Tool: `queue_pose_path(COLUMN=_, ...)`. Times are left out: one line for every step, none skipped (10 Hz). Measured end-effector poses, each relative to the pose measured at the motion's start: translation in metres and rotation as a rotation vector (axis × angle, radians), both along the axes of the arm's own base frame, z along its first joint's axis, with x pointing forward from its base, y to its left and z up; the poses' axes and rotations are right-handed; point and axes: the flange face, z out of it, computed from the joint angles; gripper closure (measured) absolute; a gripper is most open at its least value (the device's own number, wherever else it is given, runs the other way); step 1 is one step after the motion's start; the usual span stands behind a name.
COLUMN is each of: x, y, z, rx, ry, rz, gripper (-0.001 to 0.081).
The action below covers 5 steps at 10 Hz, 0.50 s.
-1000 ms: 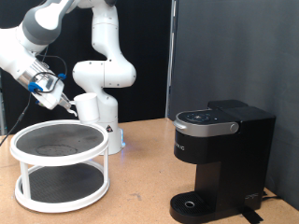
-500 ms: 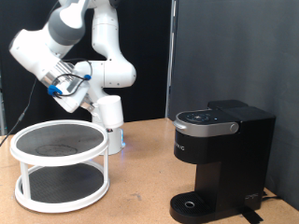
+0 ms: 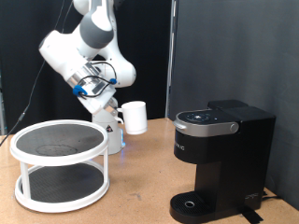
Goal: Make a cup of coffee with the keurig machine
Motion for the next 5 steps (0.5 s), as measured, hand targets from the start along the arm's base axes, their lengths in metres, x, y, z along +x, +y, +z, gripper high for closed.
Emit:
queue_pose_path(x=0.004, y=0.008, z=0.000, rx=-0.013, ry=0.007, rz=0.003, gripper=0.0805)
queue_pose_path(x=0.004, y=0.008, z=-0.001, rx=-0.012, ry=0.006, rz=0.001, gripper=0.0805)
queue_pose_path(x=0.004, y=0.008, z=-0.002, rx=-0.010, ry=0.010, rz=0.004, gripper=0.0805)
queue_pose_path(x=0.004, y=0.010, z=-0.006, rx=-0.025, ry=0.032, rz=0.012, gripper=0.0805)
queue_pose_path(x=0.007, y=0.015, z=-0.013, rx=-0.055, ry=0.057, rz=0.002, gripper=0.0805)
